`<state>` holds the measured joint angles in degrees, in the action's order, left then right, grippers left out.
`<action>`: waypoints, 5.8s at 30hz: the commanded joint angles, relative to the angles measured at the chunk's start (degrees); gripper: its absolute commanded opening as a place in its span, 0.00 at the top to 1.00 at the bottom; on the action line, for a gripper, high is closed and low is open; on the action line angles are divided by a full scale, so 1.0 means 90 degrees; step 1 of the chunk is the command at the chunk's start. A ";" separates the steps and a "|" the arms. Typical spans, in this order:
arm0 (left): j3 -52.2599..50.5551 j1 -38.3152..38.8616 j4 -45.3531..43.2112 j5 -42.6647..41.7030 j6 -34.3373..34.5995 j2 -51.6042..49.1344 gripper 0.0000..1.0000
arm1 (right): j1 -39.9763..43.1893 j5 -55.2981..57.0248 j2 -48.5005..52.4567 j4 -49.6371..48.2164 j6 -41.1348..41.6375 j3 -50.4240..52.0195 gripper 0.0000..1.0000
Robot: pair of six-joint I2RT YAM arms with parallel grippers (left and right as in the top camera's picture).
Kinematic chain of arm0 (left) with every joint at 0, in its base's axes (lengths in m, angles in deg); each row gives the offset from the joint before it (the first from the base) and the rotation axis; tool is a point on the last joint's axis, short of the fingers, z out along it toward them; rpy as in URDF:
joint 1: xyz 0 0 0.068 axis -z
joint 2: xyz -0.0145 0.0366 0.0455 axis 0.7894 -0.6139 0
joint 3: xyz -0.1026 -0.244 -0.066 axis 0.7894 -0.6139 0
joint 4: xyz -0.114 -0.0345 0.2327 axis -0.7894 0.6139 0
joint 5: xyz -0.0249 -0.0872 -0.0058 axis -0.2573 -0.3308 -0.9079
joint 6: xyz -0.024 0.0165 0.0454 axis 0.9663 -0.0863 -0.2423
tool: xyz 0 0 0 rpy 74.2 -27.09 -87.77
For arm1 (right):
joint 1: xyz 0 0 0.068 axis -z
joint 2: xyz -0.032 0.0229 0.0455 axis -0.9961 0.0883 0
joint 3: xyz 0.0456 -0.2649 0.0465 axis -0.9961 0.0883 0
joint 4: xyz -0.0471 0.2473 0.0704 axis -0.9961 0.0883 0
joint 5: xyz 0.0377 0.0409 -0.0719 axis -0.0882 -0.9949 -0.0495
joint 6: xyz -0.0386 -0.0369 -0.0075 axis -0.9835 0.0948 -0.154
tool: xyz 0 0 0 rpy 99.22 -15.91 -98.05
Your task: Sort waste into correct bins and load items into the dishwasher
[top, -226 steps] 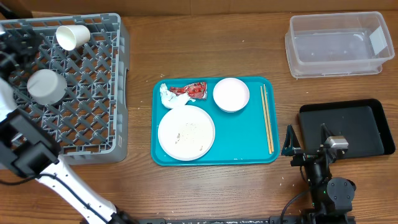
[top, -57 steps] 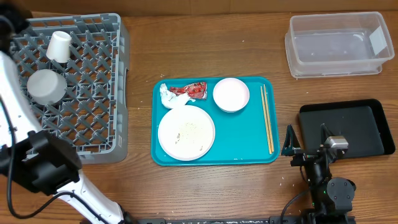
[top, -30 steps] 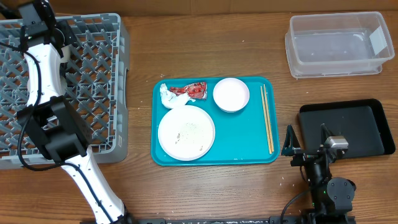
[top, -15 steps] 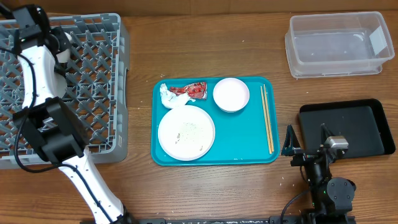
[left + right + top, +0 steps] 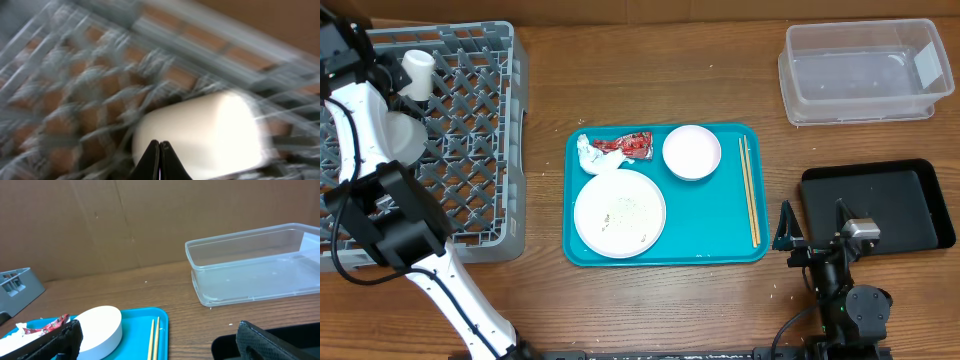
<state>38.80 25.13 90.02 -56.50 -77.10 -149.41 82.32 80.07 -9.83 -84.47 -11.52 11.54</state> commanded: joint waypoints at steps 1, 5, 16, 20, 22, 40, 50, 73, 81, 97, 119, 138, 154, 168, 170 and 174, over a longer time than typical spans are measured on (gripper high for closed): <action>0.0039 0.0291 -0.0308 -0.1333 -0.0073 0.0549 0.96 | 0.0007 0.0041 -0.0017 -0.0036 -0.0024 0.0066 0.00; 0.0036 0.0595 -0.0457 -0.1234 -0.0097 0.0437 0.96 | 0.0007 0.0041 -0.0017 -0.0034 -0.0024 0.0066 0.00; 0.0036 0.0840 -0.0753 0.0294 -0.0141 -0.0197 0.95 | 0.0007 0.0041 -0.0017 -0.0036 -0.0024 0.0066 0.00; 0.0034 0.0760 -0.0714 0.0301 -0.0197 -0.0340 0.95 | 0.0007 0.0041 -0.0017 -0.0036 -0.0024 0.0066 0.00; 0.0034 0.0678 -0.0658 0.0325 -0.0192 -0.0376 0.96 | 0.0007 0.0041 -0.0017 -0.0036 -0.0024 0.0066 0.00; 0.0039 0.0104 0.0199 0.1039 0.0661 -0.0066 0.96 | 0.0007 0.0041 -0.0017 -0.0036 -0.0024 0.0066 0.00; 0.0039 -0.0452 0.0969 0.1030 0.0770 0.0107 0.96 | 0.0007 0.0041 -0.0017 -0.0036 -0.0024 0.0066 0.00; 0.0029 0.2062 0.2385 -0.5768 0.0908 0.1965 0.00 | 0.0007 0.0041 -0.0017 -0.0034 -0.0024 0.0066 0.00; 0.0027 0.4964 0.3563 -0.1931 0.0872 0.1469 0.09 | 0.0007 0.0041 -0.0017 -0.0036 -0.0024 0.0066 0.00; 0.0027 0.7604 0.2924 -0.0367 0.1518 -0.0282 0.51 | 0.0007 0.0041 -0.0017 -0.0036 -0.0024 0.0066 0.00; 0.1154 0.7555 0.4333 0.0372 0.1902 0.0134 0.96 | 0.0007 0.0041 -0.0017 -0.0036 -0.0024 0.0066 0.00; 0.2222 0.2307 0.6866 -0.1384 0.1515 0.2205 0.96 | 0.0007 0.0041 -0.0017 -0.0036 -0.0024 0.0066 0.00; 0.0027 -0.2591 0.6475 -0.7155 -0.1379 0.1943 0.96 | 0.0007 0.0041 -0.0017 -0.0036 -0.0024 0.0066 0.00; -0.3252 -0.3568 0.4626 -0.9809 -0.2900 0.1938 0.96 | 0.0007 0.0041 -0.0017 -0.0036 -0.0024 0.0066 0.00; -0.3412 -0.3716 0.4379 -0.9573 -0.2854 0.1938 0.96 | 0.0007 0.0041 -0.0017 -0.0036 -0.0024 0.0066 0.00; -0.3599 -0.3954 0.4192 -0.9253 -0.2307 0.1938 0.96 | 0.0007 0.0041 -0.0017 -0.0034 -0.0024 0.0066 0.00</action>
<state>7.68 -8.49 128.32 -139.75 -99.90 -132.05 82.30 80.07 -9.83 -84.47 -11.52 11.54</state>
